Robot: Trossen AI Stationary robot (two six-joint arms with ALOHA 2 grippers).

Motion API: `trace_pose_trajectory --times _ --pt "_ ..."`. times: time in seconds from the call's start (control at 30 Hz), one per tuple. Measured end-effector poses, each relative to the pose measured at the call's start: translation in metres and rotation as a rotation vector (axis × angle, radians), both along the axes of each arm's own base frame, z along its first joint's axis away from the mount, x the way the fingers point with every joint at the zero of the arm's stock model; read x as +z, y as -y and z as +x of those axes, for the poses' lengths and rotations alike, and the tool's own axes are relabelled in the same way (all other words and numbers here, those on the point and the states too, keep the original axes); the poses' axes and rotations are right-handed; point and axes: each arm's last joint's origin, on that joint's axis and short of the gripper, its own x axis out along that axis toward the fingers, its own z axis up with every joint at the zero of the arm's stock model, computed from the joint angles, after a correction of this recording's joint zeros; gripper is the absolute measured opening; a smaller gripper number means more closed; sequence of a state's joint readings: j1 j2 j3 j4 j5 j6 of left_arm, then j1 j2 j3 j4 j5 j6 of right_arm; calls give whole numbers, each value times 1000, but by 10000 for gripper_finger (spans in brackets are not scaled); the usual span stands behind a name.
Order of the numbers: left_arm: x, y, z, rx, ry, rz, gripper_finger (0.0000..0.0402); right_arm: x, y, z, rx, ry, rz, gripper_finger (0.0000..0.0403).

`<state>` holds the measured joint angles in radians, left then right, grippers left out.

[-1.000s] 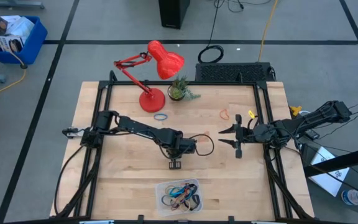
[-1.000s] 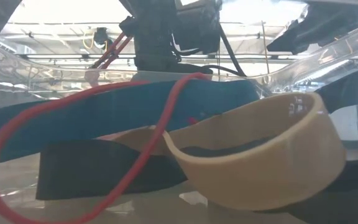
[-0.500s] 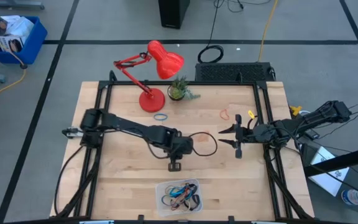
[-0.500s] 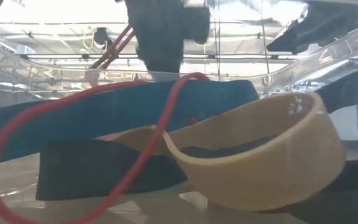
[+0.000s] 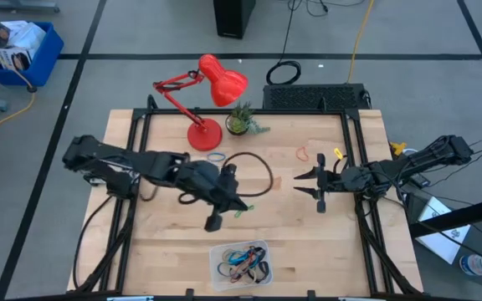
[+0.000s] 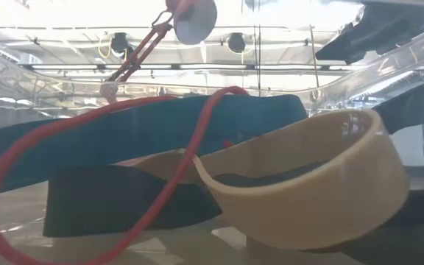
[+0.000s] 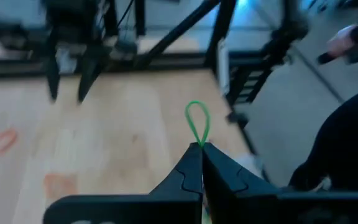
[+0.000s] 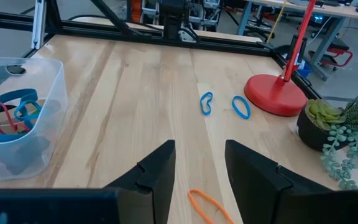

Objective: Pick and place rubber bands into bin
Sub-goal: Put the green rubber band into the transparent bin

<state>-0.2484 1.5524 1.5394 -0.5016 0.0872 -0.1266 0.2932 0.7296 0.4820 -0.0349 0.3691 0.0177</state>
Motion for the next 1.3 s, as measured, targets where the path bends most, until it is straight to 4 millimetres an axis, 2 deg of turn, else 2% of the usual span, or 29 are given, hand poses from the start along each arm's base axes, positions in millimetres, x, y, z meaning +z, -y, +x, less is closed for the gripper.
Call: trace_pose_trajectory --times 0.2,0.33,0.47,0.6,0.8,0.93,1.1,1.3 --pt "11 19 -7 -62 85 -16 6 1 0 0 0 6 2 134" --pt "6 33 -5 -80 72 -34 3 1 0 0 0 7 3 134" --pt "-8 47 -2 -102 0 -41 4 1 0 0 0 7 3 134" --pt "-31 58 5 -88 -126 -68 5 1 0 0 0 7 2 134" --pt "-79 78 28 -138 -285 -79 3 0 0 0 0 5 0 134" --pt "-117 84 41 -113 -443 -109 10 0 0 0 1 3 -2 134" --pt "-156 91 52 -133 -555 -129 4 0 0 0 1 1 -3 134" --pt "-186 94 59 -106 -635 -123 12 0 0 0 1 -1 -3 134"
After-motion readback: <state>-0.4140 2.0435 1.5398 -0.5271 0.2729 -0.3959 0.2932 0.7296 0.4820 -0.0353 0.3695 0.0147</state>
